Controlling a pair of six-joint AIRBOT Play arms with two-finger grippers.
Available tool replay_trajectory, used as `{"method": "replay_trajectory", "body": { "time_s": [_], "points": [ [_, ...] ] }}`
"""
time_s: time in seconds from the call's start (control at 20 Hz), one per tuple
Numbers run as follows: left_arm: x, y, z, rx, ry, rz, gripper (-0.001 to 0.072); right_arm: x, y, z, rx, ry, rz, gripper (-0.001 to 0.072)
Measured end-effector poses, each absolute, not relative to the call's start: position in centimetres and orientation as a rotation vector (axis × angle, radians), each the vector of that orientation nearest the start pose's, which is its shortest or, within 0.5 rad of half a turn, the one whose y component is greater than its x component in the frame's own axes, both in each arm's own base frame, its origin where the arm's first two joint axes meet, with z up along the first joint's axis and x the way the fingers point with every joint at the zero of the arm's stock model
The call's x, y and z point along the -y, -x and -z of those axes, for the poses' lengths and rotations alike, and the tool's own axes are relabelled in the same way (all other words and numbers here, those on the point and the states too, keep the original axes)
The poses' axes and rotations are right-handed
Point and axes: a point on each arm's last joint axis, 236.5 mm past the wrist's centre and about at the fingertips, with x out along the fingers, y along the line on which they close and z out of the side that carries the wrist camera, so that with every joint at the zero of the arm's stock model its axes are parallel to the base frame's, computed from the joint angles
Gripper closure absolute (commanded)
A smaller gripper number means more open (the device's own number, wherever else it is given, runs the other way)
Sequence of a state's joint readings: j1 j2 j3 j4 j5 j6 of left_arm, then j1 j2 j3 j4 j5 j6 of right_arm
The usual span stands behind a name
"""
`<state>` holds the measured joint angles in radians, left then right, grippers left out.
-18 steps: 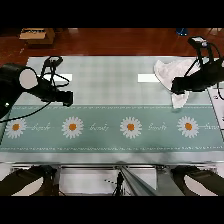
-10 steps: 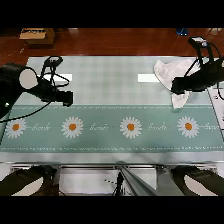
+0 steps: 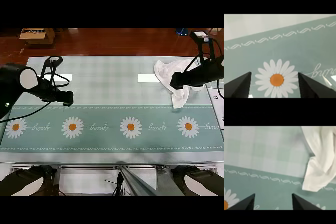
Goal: Fold the shirts.
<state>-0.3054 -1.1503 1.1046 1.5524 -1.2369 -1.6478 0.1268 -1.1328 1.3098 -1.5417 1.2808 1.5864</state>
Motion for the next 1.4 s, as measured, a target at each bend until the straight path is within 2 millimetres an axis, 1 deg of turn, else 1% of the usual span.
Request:
{"method": "replay_trajectory", "body": {
  "time_s": [0.15,0.3,0.45,0.5,0.6,0.7,0.75,0.85,0.9,1.0,1.1,1.15,1.2,1.3,1.35,1.4],
  "points": [
    [11.2,-34.0,-2.6,-1.26,-0.108,0.227,-0.0013,-5.4,-39.8,-12.3,-0.991,0.036,-0.115,0.0165],
    [11.4,-34.5,-1.9,-1.265,-0.105,0.228,-0.0013,-3.6,-42.8,-13.9,-0.858,0.061,-0.034,0.0165],
    [11.8,-34.7,-1.2,-1.275,-0.095,0.233,-0.0013,-1.1,-45.6,-14.9,-0.748,0.086,0.079,0.0165],
    [11.9,-34.8,-1.0,-1.279,-0.09,0.236,-0.0013,0.1,-46.6,-14.9,-0.721,0.088,0.123,0.0165],
    [12.1,-34.8,-0.8,-1.284,-0.085,0.241,-0.0013,3.0,-48.1,-14.2,-0.693,0.053,0.217,0.0164],
    [12.2,-34.7,-0.7,-1.288,-0.094,0.254,-0.0013,6.6,-49.0,-12.4,-0.697,-0.018,0.317,0.0161],
    [12.2,-34.7,-0.6,-1.289,-0.098,0.258,-0.0013,8.6,-49.2,-11.2,-0.709,-0.053,0.366,0.0157],
    [12.3,-34.7,-0.6,-1.288,-0.103,0.266,-0.0013,12.0,-49.2,-8.7,-0.741,-0.111,0.444,0.0153],
    [12.3,-34.7,-0.6,-1.288,-0.105,0.268,-0.0013,13.5,-49.2,-7.4,-0.758,-0.141,0.477,0.0152],
    [12.4,-34.7,-0.6,-1.287,-0.108,0.271,-0.0013,15.8,-49.0,-4.8,-0.797,-0.19,0.522,0.0103],
    [12.4,-34.8,-0.6,-1.286,-0.108,0.274,-0.0013,16.6,-49.1,-2.0,-0.84,-0.222,0.522,0.0102],
    [12.4,-34.8,-0.6,-1.286,-0.108,0.274,-0.0013,16.6,-49.4,-0.6,-0.863,-0.232,0.508,0.0103],
    [12.4,-34.8,-0.6,-1.285,-0.108,0.274,-0.0013,16.3,-49.6,0.8,-0.884,-0.242,0.491,0.0103],
    [12.4,-34.8,-0.6,-1.286,-0.108,0.275,-0.0013,15.2,-50.3,3.3,-0.918,-0.269,0.444,0.0108],
    [12.4,-34.8,-0.6,-1.286,-0.109,0.275,-0.0013,14.6,-50.6,4.5,-0.93,-0.282,0.423,0.0121],
    [12.4,-34.8,-0.6,-1.286,-0.109,0.275,-0.0013,13.9,-51.1,5.5,-0.935,-0.303,0.402,0.0198]
  ]
}}
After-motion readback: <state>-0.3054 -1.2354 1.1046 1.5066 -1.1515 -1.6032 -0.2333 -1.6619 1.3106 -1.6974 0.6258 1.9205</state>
